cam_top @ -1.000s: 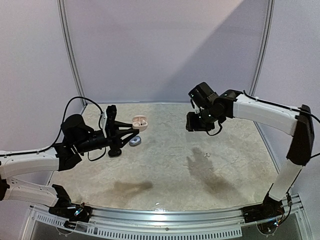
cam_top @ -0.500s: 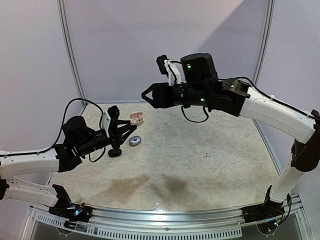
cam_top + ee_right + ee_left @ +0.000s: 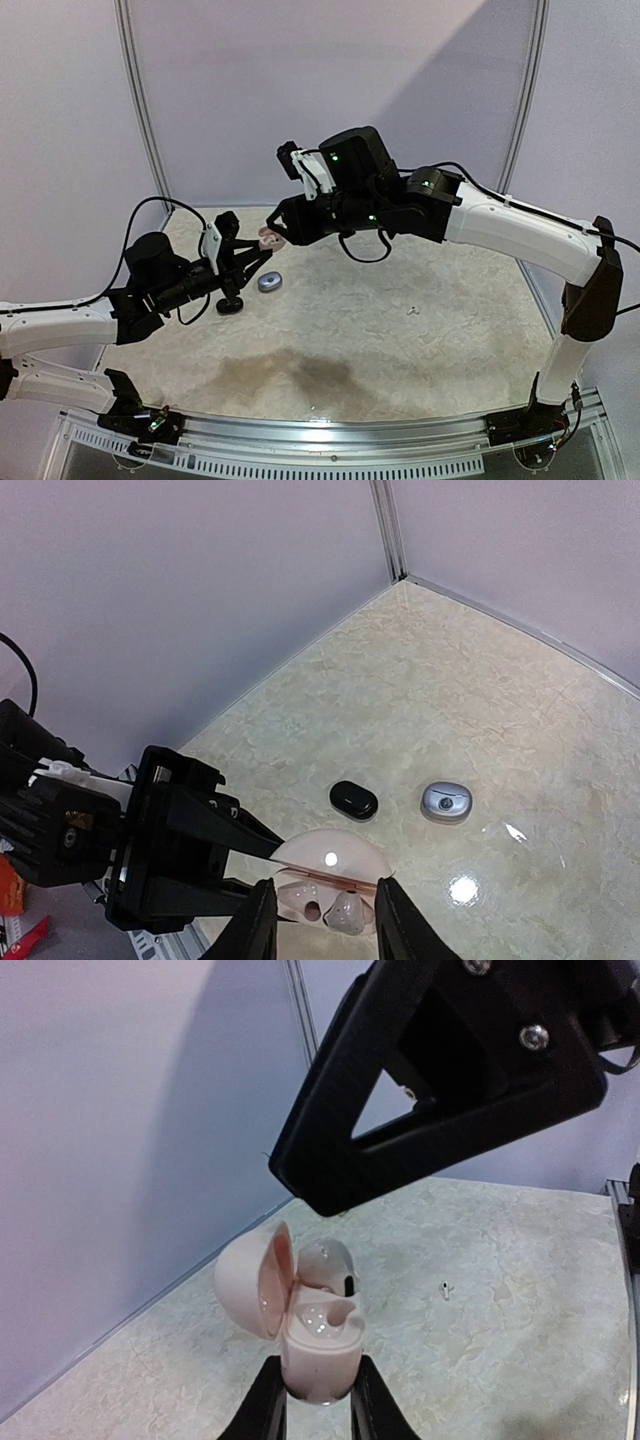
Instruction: Insert the wireless bluetooth earbuds into the charging case
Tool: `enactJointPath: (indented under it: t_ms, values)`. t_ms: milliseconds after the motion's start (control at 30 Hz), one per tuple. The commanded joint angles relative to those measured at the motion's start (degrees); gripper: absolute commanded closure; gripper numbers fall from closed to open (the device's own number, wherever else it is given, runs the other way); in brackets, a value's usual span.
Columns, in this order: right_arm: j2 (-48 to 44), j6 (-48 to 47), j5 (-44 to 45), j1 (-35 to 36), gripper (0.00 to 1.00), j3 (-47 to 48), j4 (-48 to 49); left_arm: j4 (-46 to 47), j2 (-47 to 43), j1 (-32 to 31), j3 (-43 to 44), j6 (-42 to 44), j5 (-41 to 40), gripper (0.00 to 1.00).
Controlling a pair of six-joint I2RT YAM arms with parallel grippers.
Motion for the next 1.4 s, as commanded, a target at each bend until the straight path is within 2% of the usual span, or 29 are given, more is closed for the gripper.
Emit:
enactJointPath:
  t_ms: [0, 667, 867, 967, 1167, 1267, 1367]
  values:
    - [0.2, -0.7, 0.7, 0.3, 0.66, 1.2, -2.0, -0.7, -0.5, -0.8, -0.1, 0.3, -0.4, 1.00]
    - [4.3, 0.1, 1.2, 0.5, 0.77, 3.6, -6.9, -0.7, -0.6, -0.8, 0.1, 0.9, -0.9, 1.00]
    - [5.0, 0.2, 1.2, 0.5, 0.76, 4.0, -6.8, -0.7, -0.6, -0.8, 0.0, 0.9, -0.7, 1.00]
    - [5.4, 0.2, 0.9, 0.5, 0.80, 4.5, -6.8, -0.6, -0.7, -0.8, 0.0, 1.2, -0.5, 1.00]
    - [7.0, 0.2, -1.6, 0.5, 0.81, 6.1, -8.3, 0.1, -0.5, -0.9, 0.2, 2.0, -2.2, 1.00]
    - [7.8, 0.8, -1.7, 0.5, 0.78, 6.8, -8.8, 0.4, -0.4, -1.2, 0.4, 2.9, -5.3, 1.00]
    - [8.5, 1.9, -0.6, 0.6, 0.81, 7.0, -8.6, 1.4, -0.4, -2.0, 0.3, 5.8, -7.5, 1.00]
